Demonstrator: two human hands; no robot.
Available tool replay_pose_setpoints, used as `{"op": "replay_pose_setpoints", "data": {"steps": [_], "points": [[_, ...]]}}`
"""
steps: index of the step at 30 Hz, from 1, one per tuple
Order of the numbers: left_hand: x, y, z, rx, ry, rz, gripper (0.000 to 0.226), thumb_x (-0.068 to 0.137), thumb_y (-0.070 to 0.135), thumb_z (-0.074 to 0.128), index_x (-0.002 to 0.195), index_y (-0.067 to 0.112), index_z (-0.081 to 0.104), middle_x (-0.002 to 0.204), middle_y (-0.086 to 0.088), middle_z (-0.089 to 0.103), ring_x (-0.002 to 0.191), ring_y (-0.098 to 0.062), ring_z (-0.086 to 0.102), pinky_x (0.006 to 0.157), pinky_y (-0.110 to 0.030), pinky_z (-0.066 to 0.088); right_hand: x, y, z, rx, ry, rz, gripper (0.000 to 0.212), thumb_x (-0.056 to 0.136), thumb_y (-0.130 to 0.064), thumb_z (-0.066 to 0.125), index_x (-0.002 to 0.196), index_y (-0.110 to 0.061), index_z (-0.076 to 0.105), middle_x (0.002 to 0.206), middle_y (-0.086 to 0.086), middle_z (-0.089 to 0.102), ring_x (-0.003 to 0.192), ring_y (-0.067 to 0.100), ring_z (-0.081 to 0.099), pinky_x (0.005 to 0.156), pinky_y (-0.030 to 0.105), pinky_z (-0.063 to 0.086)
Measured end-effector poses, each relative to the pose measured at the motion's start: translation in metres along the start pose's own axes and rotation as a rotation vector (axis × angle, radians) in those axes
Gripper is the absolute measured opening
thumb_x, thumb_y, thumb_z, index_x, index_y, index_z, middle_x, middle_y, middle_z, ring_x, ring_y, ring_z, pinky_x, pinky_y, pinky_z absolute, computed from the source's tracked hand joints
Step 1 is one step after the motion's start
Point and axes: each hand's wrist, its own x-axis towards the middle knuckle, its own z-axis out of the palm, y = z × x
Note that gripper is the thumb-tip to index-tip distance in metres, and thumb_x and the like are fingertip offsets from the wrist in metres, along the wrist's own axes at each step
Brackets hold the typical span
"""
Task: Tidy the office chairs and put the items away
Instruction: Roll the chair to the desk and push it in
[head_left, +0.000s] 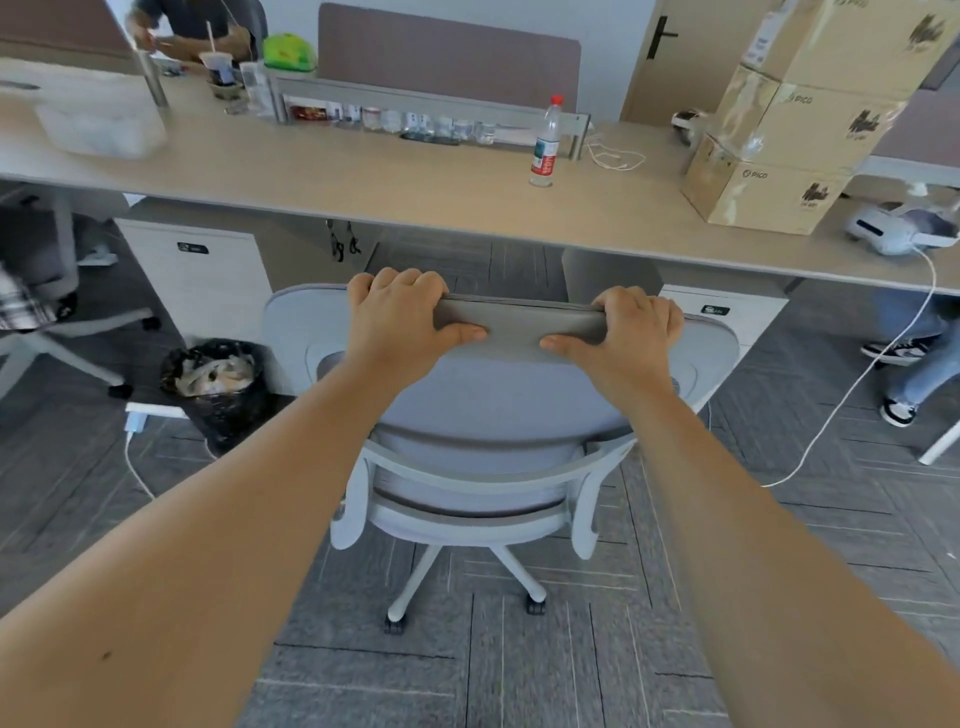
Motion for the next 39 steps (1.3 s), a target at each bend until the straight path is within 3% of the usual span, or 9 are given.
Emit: {"op": "replay_pose_setpoints", "data": {"steps": [6,9,12,18,24,39], "points": [[0.072,-0.023,0.024,0.01,0.002,0.014,0.054,0.076,0.054,0.057,0.101,0.007,0.058,0.104,-0.011,0.062,0.105,-0.03,0.049,0.097,-0.039,0.024,0.07,-0.003,0.029,-0.029,-0.037,0.026,0.059,0.069,-0.05,0.068,0.106,-0.006,0.053,0.111,0.011,0.052,0.118,0.03,0.037,0.115,0.045,0.01],[0.107,-0.031,0.038,0.005,0.025,0.028,0.052,0.076,0.053,0.057,0.099,0.006,0.057,0.102,-0.012,0.062,0.102,-0.03,0.05,0.095,-0.039,0.024,0.107,0.001,0.041,-0.022,-0.035,0.021,0.058,0.069,-0.051,0.068,0.103,-0.006,0.053,0.097,0.006,0.044,0.11,0.028,0.039,0.112,0.043,0.015],[0.138,-0.039,0.05,0.019,0.071,0.023,0.052,0.075,0.053,0.059,0.095,0.005,0.057,0.098,-0.013,0.062,0.099,-0.03,0.05,0.09,-0.037,0.022,0.144,0.005,0.053,-0.004,-0.028,-0.008,0.052,0.068,-0.052,0.068,0.093,-0.009,0.051,0.091,0.001,0.04,0.091,0.021,0.031,0.103,0.039,0.02],[0.195,-0.06,0.069,0.039,0.088,-0.011,0.051,0.074,0.049,0.063,0.092,0.002,0.058,0.1,-0.015,0.063,0.102,-0.032,0.05,0.089,-0.039,0.024,0.21,0.005,0.085,0.0,-0.054,-0.08,0.05,0.068,-0.059,0.064,0.081,-0.016,0.04,0.086,0.0,0.041,0.087,0.02,0.03,0.089,0.034,0.02],[0.26,-0.094,0.081,0.06,0.026,-0.051,0.046,0.076,0.043,0.063,0.096,0.002,0.057,0.103,-0.017,0.061,0.105,-0.033,0.048,0.092,-0.04,0.025,0.273,-0.008,0.118,-0.02,-0.054,-0.135,0.051,0.069,-0.063,0.06,0.079,-0.016,0.042,0.083,0.0,0.044,0.084,0.02,0.033,0.076,0.031,0.015],[0.373,-0.156,0.11,-0.001,-0.007,0.028,0.048,0.077,0.044,0.062,0.096,0.0,0.056,0.102,-0.018,0.059,0.102,-0.033,0.047,0.091,-0.039,0.024,0.372,-0.035,0.173,-0.076,-0.019,-0.073,0.051,0.069,-0.058,0.062,0.078,-0.014,0.038,0.079,0.0,0.04,0.083,0.02,0.031,0.075,0.029,0.012]]}}
